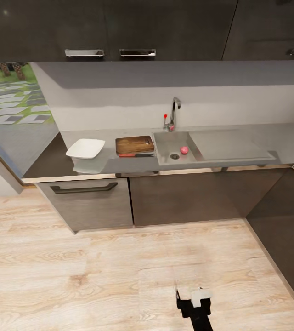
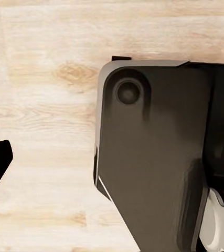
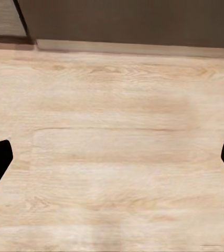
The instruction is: In the kitchen, take the Vidalia onion out of the sink, dice it on the chopping board with the paring knife, put the diced onion into the bowl on the countertop, then place both the paring knife and the chopping board into the sink.
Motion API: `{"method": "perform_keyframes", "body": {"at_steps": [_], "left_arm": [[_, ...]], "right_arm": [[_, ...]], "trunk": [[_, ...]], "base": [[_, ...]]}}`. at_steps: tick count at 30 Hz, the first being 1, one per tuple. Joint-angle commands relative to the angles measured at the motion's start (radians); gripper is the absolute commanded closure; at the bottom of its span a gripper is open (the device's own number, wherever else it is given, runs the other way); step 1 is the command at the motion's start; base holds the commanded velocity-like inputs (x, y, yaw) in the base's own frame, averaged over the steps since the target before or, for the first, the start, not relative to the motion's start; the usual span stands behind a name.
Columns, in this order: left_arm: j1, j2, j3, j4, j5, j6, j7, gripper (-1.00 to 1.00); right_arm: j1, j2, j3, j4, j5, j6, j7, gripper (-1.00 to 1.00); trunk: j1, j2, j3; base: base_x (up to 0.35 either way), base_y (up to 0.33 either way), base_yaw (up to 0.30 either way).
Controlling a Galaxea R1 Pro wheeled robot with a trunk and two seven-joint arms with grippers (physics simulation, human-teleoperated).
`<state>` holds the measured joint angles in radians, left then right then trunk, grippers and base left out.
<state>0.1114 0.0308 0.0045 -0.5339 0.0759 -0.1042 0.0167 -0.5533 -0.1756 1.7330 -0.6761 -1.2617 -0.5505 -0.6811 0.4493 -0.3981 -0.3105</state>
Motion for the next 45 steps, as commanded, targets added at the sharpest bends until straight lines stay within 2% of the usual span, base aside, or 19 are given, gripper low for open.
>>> {"method": "perform_keyframes", "body": {"at_steps": [1, 3, 7, 10, 12, 15, 21, 28, 33, 45], "left_arm": [[0.0, 0.003, -0.001, -0.002, 0.008, -0.001, 0.002, -1.0], [-0.001, 0.012, -0.001, -0.001, 0.009, -0.002, 0.001, -1.0], [-0.002, 0.021, -0.001, 0.012, 0.01, -0.003, 0.0, -1.0], [-0.002, 0.023, -0.001, 0.022, 0.01, -0.004, 0.0, -1.0], [-0.002, 0.024, -0.001, 0.027, 0.01, -0.005, 0.0, -1.0], [-0.003, 0.025, -0.001, 0.029, 0.01, -0.005, 0.0, -1.0], [-0.003, 0.026, -0.001, 0.043, 0.009, -0.006, 0.0, -1.0], [-0.003, 0.026, -0.001, 0.051, 0.009, -0.006, 0.0, -1.0], [-0.003, 0.026, -0.001, 0.053, 0.008, -0.006, 0.0, -1.0], [-0.003, 0.025, -0.002, 0.059, 0.007, -0.006, 0.0, -1.0]], "right_arm": [[0.012, 0.0, 0.011, 0.012, -0.011, -0.004, 0.012, -1.0], [0.052, 0.0, 0.02, 0.049, -0.023, -0.003, 0.064, -1.0], [0.133, 0.0, 0.026, 0.145, -0.033, 0.0, 0.214, -1.0], [0.167, -0.001, 0.027, 0.197, -0.035, 0.001, 0.298, -1.0], [0.2, 0.0, 0.028, 0.237, -0.037, 0.001, 0.398, -1.0], [0.226, 0.001, 0.028, 0.255, -0.04, 0.001, 0.466, -1.0], [0.256, 0.0, 0.028, 0.271, -0.041, 0.001, 0.487, -1.0], [0.261, 0.001, 0.028, 0.275, -0.041, 0.006, 0.488, -1.0], [0.262, -0.001, 0.027, 0.283, -0.041, 0.046, 0.487, -1.0], [0.262, 0.004, 0.026, 0.31, -0.038, 0.05, 0.491, -1.0]], "trunk": [[0.001, -0.002, -0.002], [0.001, -0.002, -0.002], [0.001, -0.002, -0.002], [0.001, -0.002, -0.002], [0.001, -0.002, -0.002], [0.001, -0.002, -0.002], [0.001, -0.002, -0.002], [0.001, -0.002, -0.002], [0.001, -0.002, -0.002], [0.001, -0.002, -0.002]], "base": [[0.0, 0.0, 0.0], [0.0, 0.0, 0.0], [0.0, 0.0, 0.0], [0.0, 0.0, 0.0], [0.0, 0.0, 0.0], [0.0, 0.0, 0.0], [0.0, 0.0, 0.0], [0.0, 0.0, 0.0], [0.0, 0.0, 0.0], [0.0, 0.0, 0.0]]}}
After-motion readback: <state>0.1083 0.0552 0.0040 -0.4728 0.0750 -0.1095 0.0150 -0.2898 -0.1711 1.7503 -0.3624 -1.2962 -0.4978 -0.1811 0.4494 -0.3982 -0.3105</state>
